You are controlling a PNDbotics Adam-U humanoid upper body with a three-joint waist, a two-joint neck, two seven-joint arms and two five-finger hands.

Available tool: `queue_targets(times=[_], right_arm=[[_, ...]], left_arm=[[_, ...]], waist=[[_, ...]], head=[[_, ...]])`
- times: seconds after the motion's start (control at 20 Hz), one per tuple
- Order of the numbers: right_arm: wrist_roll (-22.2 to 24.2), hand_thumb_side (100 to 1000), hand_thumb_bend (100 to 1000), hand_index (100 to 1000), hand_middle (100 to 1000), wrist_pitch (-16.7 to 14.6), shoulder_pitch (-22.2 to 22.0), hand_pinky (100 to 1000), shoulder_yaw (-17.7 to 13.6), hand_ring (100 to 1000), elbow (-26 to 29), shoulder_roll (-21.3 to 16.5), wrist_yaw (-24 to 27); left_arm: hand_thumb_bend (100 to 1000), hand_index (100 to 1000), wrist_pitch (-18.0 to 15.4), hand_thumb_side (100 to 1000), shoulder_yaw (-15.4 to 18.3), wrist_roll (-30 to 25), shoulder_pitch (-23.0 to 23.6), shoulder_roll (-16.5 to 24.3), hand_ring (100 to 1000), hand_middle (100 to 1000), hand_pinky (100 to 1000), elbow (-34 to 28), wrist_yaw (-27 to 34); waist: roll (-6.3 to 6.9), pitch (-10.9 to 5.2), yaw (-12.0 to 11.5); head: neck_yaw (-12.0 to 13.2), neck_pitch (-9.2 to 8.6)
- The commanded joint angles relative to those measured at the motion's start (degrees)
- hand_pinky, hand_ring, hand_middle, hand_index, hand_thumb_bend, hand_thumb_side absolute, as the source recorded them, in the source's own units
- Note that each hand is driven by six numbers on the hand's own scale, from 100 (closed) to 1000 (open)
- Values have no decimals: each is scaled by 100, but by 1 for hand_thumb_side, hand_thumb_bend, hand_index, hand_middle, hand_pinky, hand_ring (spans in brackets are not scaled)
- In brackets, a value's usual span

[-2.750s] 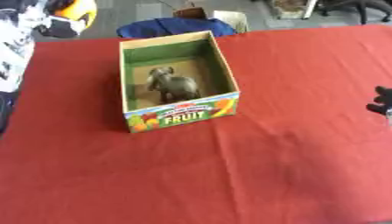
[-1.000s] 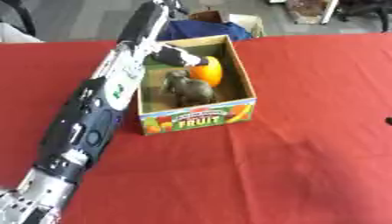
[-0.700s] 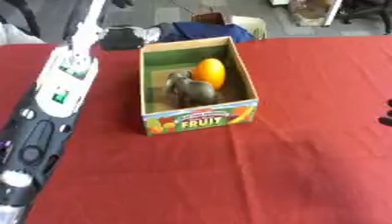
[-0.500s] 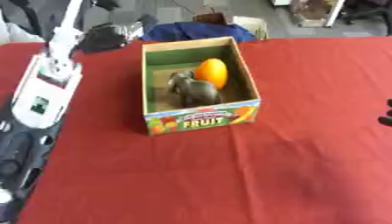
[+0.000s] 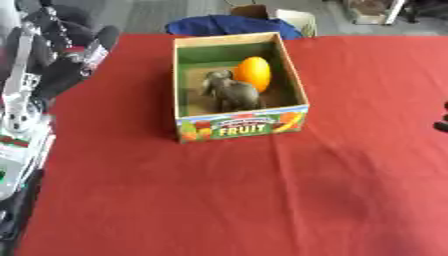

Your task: Pick up objects on the table and place them in the box.

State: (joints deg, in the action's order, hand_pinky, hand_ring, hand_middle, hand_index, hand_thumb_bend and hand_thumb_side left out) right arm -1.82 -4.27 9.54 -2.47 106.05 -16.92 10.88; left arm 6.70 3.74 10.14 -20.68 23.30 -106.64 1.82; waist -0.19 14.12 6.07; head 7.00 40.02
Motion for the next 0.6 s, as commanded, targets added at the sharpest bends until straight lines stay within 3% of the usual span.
queue_targets(times=[0.05,0.6], right_arm=[[0,333,114,648,546,-10,39,744,-34,887,63,-98,18],[13,334,114,648,546,-5,27,744,-30,888,55,-71,22]], left_arm=[[628,616,1,377,150,144,118,-104,547,536,604,-190,120],[619,609,3,390,215,342,521,-401,536,526,597,-89,244]], waist=[[-16,-87,-15],[-27,-103,-30]], head=[[50,134],[82,182]])
